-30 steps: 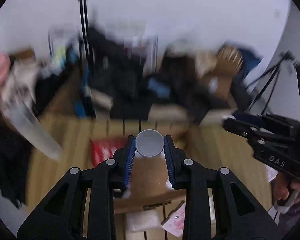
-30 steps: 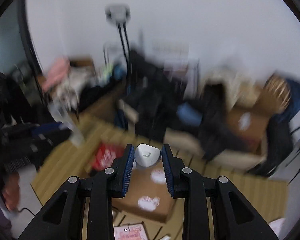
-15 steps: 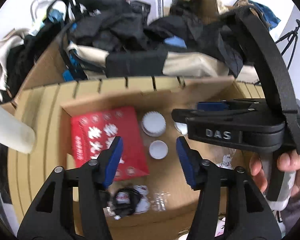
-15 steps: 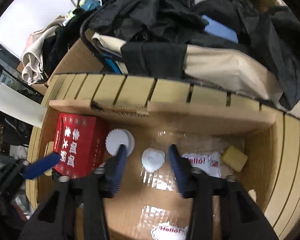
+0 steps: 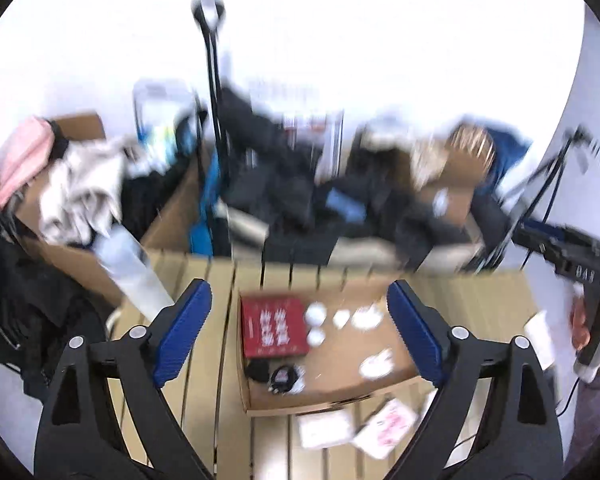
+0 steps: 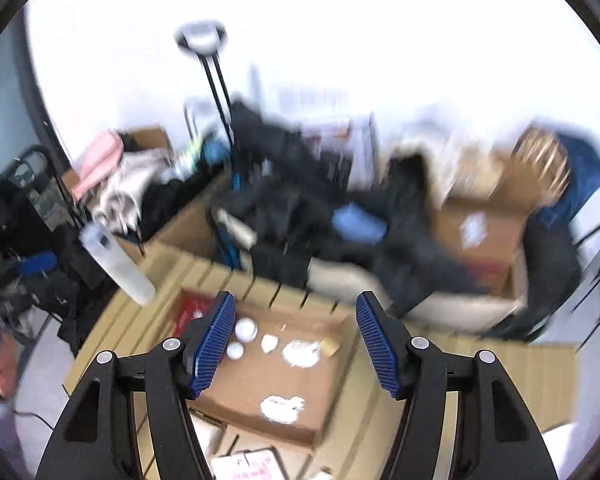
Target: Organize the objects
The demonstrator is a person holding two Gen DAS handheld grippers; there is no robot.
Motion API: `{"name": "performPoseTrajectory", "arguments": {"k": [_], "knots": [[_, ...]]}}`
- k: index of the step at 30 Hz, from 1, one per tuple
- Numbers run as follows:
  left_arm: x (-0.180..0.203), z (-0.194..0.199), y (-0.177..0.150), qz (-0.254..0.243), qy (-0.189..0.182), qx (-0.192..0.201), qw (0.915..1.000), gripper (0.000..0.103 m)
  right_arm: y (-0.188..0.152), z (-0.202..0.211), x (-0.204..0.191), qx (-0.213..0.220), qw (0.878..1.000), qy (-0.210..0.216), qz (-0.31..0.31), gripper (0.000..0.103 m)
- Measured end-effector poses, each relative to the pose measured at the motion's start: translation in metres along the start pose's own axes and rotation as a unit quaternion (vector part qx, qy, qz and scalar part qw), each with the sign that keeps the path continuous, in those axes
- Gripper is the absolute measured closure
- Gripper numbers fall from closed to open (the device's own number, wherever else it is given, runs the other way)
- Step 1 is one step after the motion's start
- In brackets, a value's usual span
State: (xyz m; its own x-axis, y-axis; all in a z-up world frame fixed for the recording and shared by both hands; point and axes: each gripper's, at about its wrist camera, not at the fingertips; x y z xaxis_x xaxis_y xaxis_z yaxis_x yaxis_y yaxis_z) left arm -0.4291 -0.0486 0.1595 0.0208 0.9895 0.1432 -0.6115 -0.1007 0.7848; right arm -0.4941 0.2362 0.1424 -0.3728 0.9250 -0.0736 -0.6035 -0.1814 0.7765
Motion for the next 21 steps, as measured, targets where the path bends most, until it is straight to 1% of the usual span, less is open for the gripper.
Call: {"name": "performPoseTrajectory", "arguments": {"k": [2,4,5,6,8,10,12,14,15,16,18,21], "knots": [[0.006,0.064,0.019,0.014,-0.015,0.033,0.9992,0.013,0.014,0.057,-0.002,0.031,0.999,-0.022,0.013,0.036],[0.011,0.104,0.031,0.018,-0.021,0.051,0.9983,0.008,0.029,0.124,-0.001,0.061,0.997,-0.038,0.014,0.036],[0.014,0.129,0.036,0.020,-0.014,0.061,0.9978,0.005,0.035,0.148,0.000,0.069,0.997,-0.037,0.012,0.035],[0.016,0.149,0.039,0.021,-0.004,0.067,0.9976,0.004,0.042,0.182,0.002,0.080,0.996,-0.036,0.008,0.034],[0.020,0.183,0.042,0.022,0.001,0.078,0.9967,0.004,0.049,0.230,0.004,0.100,0.994,-0.042,0.007,0.033],[0.025,0.214,0.041,0.016,0.006,0.095,0.9953,0.004,0.051,0.265,0.002,0.118,0.991,-0.057,0.015,0.027],[0.028,0.231,0.038,0.015,0.009,0.102,0.9947,0.003,0.051,0.294,-0.002,0.135,0.988,-0.074,0.024,0.026],[0.032,0.241,0.033,0.022,-0.001,0.091,0.9956,0.002,0.048,0.320,-0.007,0.146,0.986,-0.076,0.030,0.025],[0.034,0.242,0.030,0.026,-0.007,0.084,0.9961,0.002,0.045,0.327,-0.010,0.149,0.985,-0.076,0.032,0.023],[0.037,0.243,0.024,0.028,-0.014,0.078,0.9964,0.002,0.042,0.331,-0.012,0.151,0.985,-0.075,0.033,0.021],[0.045,0.243,0.007,0.019,-0.024,0.081,0.9962,0.001,0.027,0.333,-0.020,0.145,0.987,-0.066,0.036,0.021],[0.057,0.224,-0.031,-0.012,-0.014,0.071,0.9973,0.000,-0.004,0.310,-0.033,0.114,0.990,-0.057,0.057,0.021]]}}
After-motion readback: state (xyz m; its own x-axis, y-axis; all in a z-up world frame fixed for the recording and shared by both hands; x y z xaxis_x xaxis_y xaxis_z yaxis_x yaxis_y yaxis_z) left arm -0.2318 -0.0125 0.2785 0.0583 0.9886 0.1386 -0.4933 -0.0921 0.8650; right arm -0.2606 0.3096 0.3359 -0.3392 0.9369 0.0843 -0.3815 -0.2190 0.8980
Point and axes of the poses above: each gripper's, at about its wrist camera, not at the fingertips, and z roughly against the way its jaws point, x to its right, y to its top, and after that the axes turned 4 degrees about x, right-handed
